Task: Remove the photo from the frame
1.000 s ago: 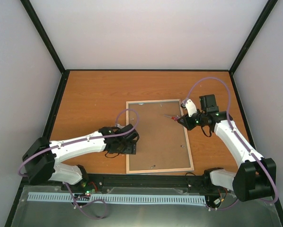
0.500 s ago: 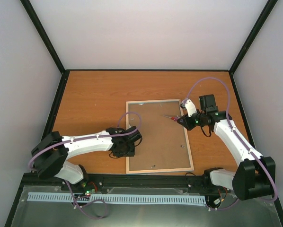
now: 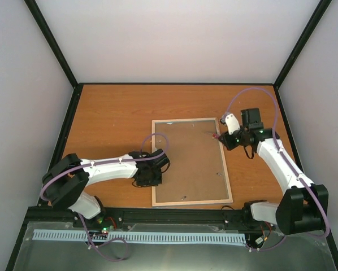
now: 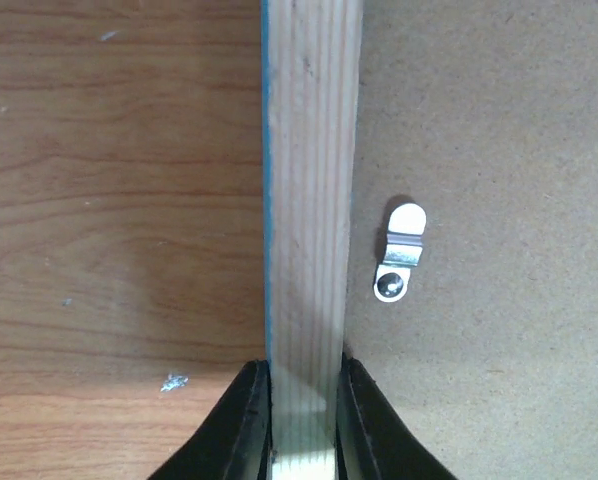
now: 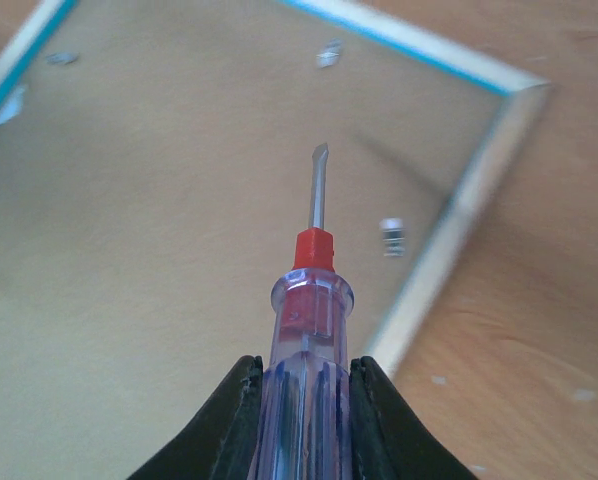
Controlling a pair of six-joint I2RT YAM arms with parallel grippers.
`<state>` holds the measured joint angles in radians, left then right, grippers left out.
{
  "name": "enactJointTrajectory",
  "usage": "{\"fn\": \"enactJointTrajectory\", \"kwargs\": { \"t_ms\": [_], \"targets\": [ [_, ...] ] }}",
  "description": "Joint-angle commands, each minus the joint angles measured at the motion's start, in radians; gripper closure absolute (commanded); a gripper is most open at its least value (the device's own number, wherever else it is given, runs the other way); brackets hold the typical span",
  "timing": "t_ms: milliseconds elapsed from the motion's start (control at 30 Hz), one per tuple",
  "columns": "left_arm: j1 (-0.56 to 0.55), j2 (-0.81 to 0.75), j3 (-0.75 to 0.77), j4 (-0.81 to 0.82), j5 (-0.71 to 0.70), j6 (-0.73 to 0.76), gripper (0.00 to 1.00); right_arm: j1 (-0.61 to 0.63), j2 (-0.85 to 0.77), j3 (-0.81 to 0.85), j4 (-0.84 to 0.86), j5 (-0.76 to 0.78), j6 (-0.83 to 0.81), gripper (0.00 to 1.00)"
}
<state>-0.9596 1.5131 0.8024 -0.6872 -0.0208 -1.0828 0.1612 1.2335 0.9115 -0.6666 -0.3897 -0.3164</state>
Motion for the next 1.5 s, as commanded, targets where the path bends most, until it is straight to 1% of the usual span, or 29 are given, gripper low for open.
{"fn": "enactJointTrajectory", "kwargs": {
  "t_ms": [0,67,200,267,367,533,633,767,800,867,967,1100,1133,1200,1267,1400,1467],
  "targets": [
    [0.032,0.008,-0.039,0.073,-0.023,-0.008,0.88,-0.078,0.03,0.108,-0.01,0.156,-0.054,0.97],
    [0.047,0.003,-0.052,0.075,-0.038,-0.007,0.91,-0.128,0.057,0.145,-0.043,0.178,-0.1,0.97],
    [0.091,-0.018,-0.099,0.11,-0.047,0.011,0.94,-0.215,0.112,0.193,-0.108,0.186,-0.185,0.97],
    [0.115,-0.03,-0.119,0.119,-0.057,0.03,0.97,-0.25,0.127,0.205,-0.143,0.191,-0.232,0.97],
    [0.154,-0.036,-0.137,0.127,-0.07,0.064,0.98,-0.289,0.126,0.187,-0.178,0.219,-0.304,0.97],
    [0.221,-0.04,-0.142,0.145,-0.08,0.156,0.99,-0.319,0.094,0.159,-0.238,0.246,-0.415,0.97],
    [0.258,-0.04,-0.138,0.149,-0.095,0.203,0.99,-0.321,0.072,0.155,-0.272,0.264,-0.454,0.97],
    [0.318,-0.037,-0.129,0.164,-0.077,0.269,0.99,-0.323,0.058,0.131,-0.31,0.267,-0.506,0.97],
    [0.328,-0.038,-0.125,0.164,-0.075,0.279,0.97,-0.324,0.057,0.126,-0.322,0.269,-0.524,0.97],
    [0.339,-0.042,-0.111,0.161,-0.075,0.301,0.86,-0.323,0.06,0.13,-0.357,0.268,-0.549,0.97],
    [0.341,-0.048,-0.084,0.151,-0.089,0.321,0.74,-0.325,0.058,0.169,-0.438,0.255,-0.59,0.97],
    [0.342,-0.057,-0.043,0.133,-0.118,0.338,0.47,-0.326,0.061,0.226,-0.538,0.206,-0.656,0.97],
    [0.341,-0.062,-0.029,0.137,-0.12,0.353,0.44,-0.327,0.063,0.232,-0.575,0.185,-0.675,0.97],
    [0.341,-0.081,-0.009,0.152,-0.116,0.38,0.41,-0.327,0.071,0.235,-0.614,0.15,-0.707,0.97],
    [0.34,-0.106,0.007,0.177,-0.102,0.407,0.41,-0.326,0.08,0.228,-0.64,0.138,-0.732,0.97],
    [0.34,-0.138,0.02,0.223,-0.065,0.445,0.41,-0.326,0.095,0.224,-0.728,0.11,-0.841,0.97],
    [0.34,-0.14,0.025,0.228,-0.067,0.448,0.41,-0.328,0.102,0.235,-0.776,0.066,-0.894,0.97]
  ]
}}
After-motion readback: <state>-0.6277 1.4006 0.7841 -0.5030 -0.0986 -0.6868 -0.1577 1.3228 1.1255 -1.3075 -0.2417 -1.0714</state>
